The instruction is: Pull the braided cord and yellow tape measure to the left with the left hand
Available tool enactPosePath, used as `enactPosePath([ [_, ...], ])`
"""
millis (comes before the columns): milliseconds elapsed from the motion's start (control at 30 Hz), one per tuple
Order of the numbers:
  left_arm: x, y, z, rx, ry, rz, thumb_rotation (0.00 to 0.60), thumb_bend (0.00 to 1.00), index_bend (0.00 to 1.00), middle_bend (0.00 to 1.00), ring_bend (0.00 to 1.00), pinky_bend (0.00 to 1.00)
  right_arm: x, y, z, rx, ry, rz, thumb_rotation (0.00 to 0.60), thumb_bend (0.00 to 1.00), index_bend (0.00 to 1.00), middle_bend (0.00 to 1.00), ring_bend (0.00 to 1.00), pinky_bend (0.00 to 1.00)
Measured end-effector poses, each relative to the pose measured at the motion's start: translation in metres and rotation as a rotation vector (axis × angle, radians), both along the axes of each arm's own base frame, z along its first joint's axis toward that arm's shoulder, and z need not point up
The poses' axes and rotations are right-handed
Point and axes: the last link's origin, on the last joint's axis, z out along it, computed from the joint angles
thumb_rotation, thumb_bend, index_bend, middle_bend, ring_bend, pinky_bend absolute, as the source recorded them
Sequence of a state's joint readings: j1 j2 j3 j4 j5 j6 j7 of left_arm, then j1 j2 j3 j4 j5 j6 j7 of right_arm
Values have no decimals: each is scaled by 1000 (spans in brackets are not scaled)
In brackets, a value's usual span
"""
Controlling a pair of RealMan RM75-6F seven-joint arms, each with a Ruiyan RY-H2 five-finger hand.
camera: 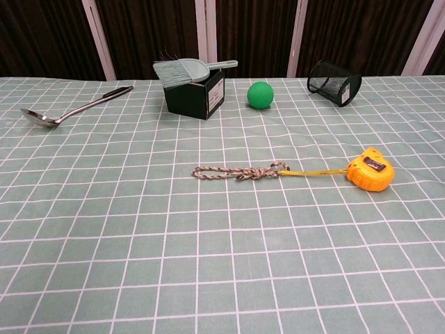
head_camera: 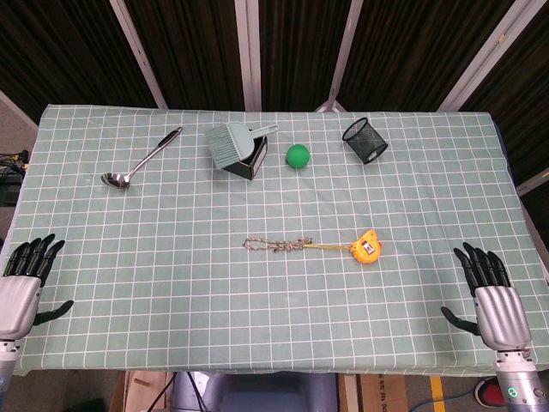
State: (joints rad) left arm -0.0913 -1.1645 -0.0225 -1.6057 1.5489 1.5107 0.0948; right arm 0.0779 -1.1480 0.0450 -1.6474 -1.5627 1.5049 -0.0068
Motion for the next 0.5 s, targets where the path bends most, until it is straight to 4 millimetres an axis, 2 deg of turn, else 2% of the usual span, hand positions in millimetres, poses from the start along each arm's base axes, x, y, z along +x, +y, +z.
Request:
enactPosePath([
  [500,0,-1,0,-7,3,4,600,0,0,0,0,0,0,0,1,-5,-1,-1,600,193,0,0,0,0],
])
